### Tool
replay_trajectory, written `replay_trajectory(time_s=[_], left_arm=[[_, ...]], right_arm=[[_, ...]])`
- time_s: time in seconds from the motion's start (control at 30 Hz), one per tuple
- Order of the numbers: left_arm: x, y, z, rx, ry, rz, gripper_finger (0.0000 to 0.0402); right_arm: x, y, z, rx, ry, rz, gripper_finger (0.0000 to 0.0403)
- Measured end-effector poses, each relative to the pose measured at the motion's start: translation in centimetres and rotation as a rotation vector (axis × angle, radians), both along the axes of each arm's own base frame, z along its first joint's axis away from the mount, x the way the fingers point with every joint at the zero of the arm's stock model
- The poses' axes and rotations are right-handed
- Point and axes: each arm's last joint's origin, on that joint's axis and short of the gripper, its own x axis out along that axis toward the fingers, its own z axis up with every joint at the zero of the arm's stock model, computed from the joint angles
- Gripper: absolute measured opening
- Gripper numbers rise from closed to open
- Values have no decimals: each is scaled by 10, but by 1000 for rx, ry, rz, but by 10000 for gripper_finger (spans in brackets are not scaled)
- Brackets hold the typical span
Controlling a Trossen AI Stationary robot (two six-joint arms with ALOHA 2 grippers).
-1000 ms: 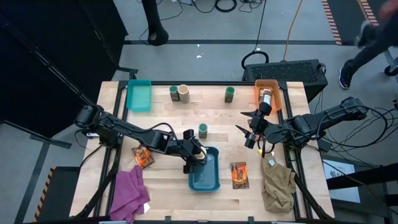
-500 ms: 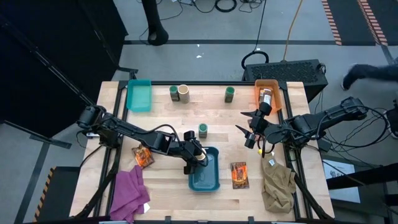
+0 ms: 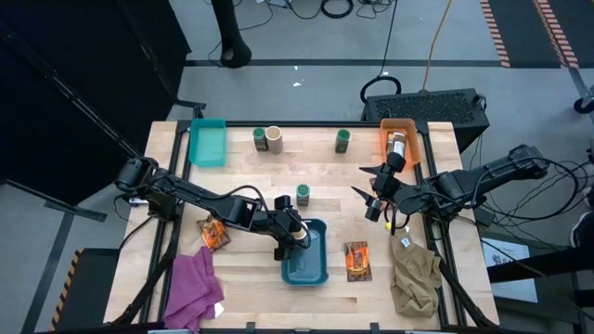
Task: Sort spices by type
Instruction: Put the gold seasoning bottle into the blue bin
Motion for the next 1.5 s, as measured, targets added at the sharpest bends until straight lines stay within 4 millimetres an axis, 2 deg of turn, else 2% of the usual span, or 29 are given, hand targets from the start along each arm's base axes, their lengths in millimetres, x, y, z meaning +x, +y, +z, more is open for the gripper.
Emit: replay_trajectory(time_s=[1.5], left_arm=[[1,-3,-3,4,7,-9,308]], right_arm=[[0,0,0,0,0,0,249]])
